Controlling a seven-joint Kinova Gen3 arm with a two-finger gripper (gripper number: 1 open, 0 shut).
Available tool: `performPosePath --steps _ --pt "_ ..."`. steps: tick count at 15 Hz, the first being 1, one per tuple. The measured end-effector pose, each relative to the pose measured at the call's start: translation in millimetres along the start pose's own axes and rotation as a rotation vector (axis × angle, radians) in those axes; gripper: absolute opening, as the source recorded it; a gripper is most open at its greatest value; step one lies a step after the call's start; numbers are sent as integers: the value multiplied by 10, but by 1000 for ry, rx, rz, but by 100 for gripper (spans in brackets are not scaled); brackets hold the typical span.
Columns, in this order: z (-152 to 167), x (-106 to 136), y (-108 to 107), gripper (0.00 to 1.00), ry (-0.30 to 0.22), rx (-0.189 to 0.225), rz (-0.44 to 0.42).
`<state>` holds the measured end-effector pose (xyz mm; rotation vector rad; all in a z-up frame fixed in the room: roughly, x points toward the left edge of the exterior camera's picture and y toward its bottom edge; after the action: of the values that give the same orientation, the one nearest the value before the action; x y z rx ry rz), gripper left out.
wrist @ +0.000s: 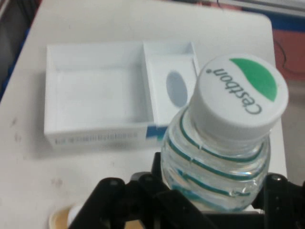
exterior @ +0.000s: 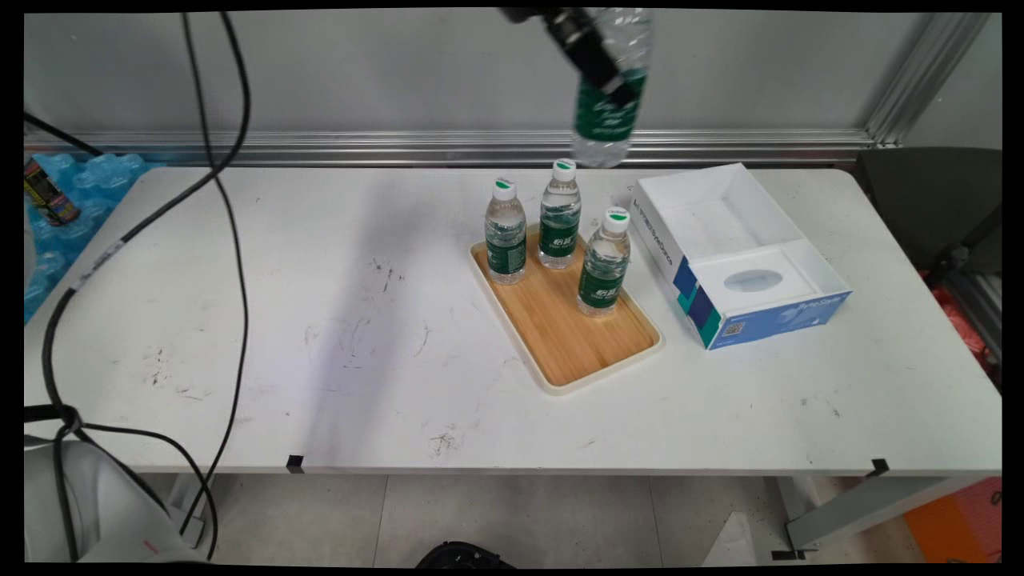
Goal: Place the picked object on the tray
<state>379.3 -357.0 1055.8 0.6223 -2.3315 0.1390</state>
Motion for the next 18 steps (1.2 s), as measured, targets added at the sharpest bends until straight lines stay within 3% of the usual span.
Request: performPosePath --steps 8,18 --pt "-100 -507 -45 0 -103 -31 73" --pt "612 -1130 13 0 -146 -76 126"
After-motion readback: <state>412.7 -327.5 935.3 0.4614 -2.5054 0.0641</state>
